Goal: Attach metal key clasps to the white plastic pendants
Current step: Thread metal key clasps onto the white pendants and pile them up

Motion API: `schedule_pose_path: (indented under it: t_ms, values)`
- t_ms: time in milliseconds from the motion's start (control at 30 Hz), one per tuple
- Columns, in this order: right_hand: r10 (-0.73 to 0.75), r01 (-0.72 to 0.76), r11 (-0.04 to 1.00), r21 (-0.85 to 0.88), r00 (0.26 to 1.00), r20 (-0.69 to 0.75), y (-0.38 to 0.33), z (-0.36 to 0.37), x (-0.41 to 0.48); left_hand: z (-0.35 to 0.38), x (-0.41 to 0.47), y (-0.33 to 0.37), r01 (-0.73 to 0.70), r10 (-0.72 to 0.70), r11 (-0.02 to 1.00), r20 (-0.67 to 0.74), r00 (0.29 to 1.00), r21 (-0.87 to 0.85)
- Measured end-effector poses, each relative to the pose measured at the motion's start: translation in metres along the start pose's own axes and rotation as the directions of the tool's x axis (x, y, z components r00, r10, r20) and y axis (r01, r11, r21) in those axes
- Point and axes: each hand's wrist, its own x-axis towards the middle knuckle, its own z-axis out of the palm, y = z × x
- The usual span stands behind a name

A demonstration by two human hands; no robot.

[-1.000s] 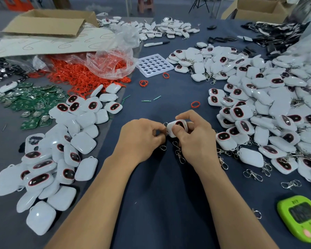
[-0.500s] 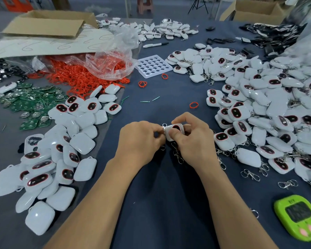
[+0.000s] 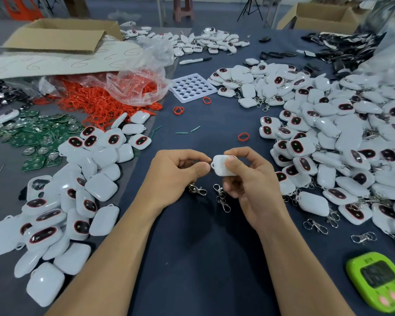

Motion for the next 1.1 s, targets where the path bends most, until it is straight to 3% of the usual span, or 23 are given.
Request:
schedule_pose_path:
  t_ms: [200, 300, 400, 500, 633, 800, 867, 933, 1033, 1100]
  values:
    - [0.016, -0.016, 1.0, 0.022, 1.0, 0.01, 0.0, 0.003, -0.007, 0.0, -0.003, 0.002, 0.004, -0.005, 1.0, 0.033, 0.999, 0.03]
    - [-0.004, 0.004, 1.0, 0.005, 1.0, 0.003, 0.001, 0.003, -0.009, -0.001, -0.008, 0.004, -0.036, 0.03, 0.965, 0.029, 0.999, 0.259]
    - [0.011, -0.012, 0.999, 0.045, 1.0, 0.011, 0.002, 0.004, -0.009, 0.002, -0.015, 0.007, -0.068, 0.119, 0.898, -0.089, 0.989, 0.435]
    - [0.074, -0.075, 0.988, 0.135, 0.997, 0.019, 0.001, 0.006, -0.006, 0.008, -0.017, 0.008, -0.047, 0.089, 0.959, -0.139, 0.986, 0.28]
    - [0.106, -0.104, 0.972, 0.209, 0.994, 0.001, 0.001, 0.006, -0.004, 0.015, -0.013, 0.01, 0.034, -0.036, 0.999, -0.079, 0.996, -0.019]
    - [0.098, -0.096, 0.966, 0.241, 0.995, 0.005, 0.002, 0.008, -0.004, 0.016, -0.011, 0.011, 0.074, -0.083, 0.992, -0.087, 0.993, -0.1]
    - [0.094, -0.09, 0.968, 0.235, 0.996, -0.005, 0.003, 0.009, -0.005, 0.016, -0.012, 0.011, 0.031, -0.028, 0.999, -0.134, 0.991, 0.023]
    - [0.069, -0.061, 0.978, 0.201, 0.997, -0.036, 0.005, 0.01, -0.007, 0.014, -0.015, 0.012, -0.036, 0.086, 0.954, -0.158, 0.984, 0.297]
    - [0.002, 0.006, 0.995, 0.098, 0.996, -0.087, 0.007, 0.011, -0.009, 0.012, -0.019, 0.011, -0.127, 0.28, 0.697, -0.105, 0.954, 0.706]
    - [-0.031, 0.036, 0.998, 0.049, 0.995, -0.099, 0.008, 0.012, -0.009, 0.013, -0.02, 0.01, -0.159, 0.339, 0.584, -0.062, 0.939, 0.796]
